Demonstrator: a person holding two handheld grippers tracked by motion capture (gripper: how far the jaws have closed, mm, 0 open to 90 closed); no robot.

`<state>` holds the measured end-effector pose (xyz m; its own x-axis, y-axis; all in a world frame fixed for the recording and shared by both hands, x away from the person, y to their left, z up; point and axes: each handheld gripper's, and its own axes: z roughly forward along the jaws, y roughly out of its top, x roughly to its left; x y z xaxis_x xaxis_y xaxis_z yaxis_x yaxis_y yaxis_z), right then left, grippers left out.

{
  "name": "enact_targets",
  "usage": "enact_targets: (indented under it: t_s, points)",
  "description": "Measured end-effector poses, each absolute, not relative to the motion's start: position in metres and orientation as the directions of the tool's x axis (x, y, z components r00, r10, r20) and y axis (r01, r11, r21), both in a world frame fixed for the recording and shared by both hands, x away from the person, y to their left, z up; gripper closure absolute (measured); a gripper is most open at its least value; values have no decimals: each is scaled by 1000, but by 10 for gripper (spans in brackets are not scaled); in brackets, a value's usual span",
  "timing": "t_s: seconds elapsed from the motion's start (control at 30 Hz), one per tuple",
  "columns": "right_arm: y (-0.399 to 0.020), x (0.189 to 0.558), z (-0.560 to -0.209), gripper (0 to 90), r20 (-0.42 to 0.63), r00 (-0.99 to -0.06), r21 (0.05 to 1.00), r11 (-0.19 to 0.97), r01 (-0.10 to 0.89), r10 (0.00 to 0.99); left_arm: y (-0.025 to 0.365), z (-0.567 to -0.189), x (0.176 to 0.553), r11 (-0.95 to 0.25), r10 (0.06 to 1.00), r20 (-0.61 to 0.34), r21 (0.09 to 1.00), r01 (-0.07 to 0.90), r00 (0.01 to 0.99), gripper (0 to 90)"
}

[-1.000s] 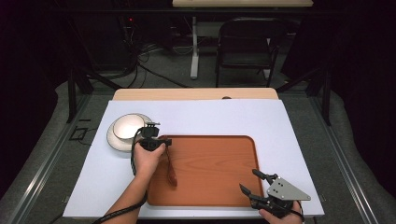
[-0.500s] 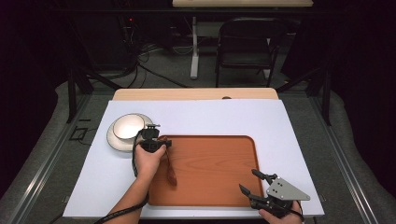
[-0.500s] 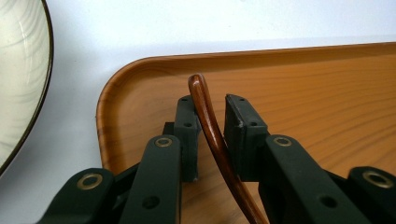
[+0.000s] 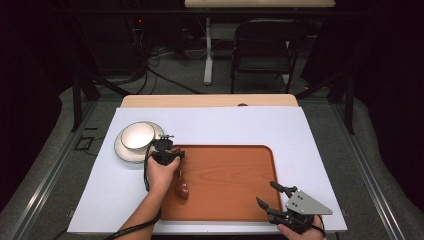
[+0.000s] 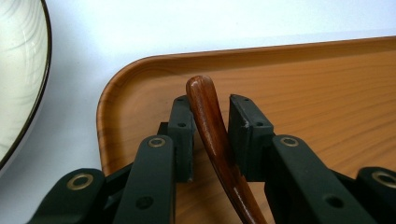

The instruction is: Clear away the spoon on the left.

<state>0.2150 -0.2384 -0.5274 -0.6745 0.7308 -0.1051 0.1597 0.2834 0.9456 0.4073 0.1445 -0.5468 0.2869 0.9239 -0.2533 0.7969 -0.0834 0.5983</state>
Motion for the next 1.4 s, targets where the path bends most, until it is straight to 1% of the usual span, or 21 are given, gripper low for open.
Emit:
enact_targets:
  t_s: [0.2, 0.33, 0.53, 0.57, 0.6, 0.83, 1.23, 1.4]
  points:
    - [-239, 215, -527, 340, -106, -675, 945, 285, 160, 731, 144, -548, 407, -79, 923, -256, 603, 794, 287, 697]
    - [-239, 215, -527, 341, -106, -675, 945, 284, 159, 730, 145, -548, 407, -83, 923, -252, 605, 792, 290, 669]
    - [-239, 215, -527, 341, -106, -674, 946, 284, 159, 731, 146, -547, 405, -81, 922, -252, 615, 785, 293, 593]
    - [-239, 215, -527, 341, -106, -674, 946, 284, 159, 731, 147, -546, 405, -85, 922, -248, 617, 782, 296, 593]
    - [-239, 215, -527, 341, -106, -675, 945, 285, 159, 730, 147, -544, 404, -90, 922, -244, 623, 777, 302, 566]
    - [-239, 215, -527, 341, -109, -673, 946, 285, 156, 731, 151, -535, 398, -100, 919, -230, 647, 756, 319, 550]
    - [-238, 215, -527, 341, -107, -673, 945, 286, 161, 732, 174, -515, 373, -104, 907, -221, 706, 700, 358, 522]
    - [-237, 215, -528, 341, -107, -674, 944, 287, 162, 731, 189, -510, 355, -96, 903, -218, 737, 669, 370, 515]
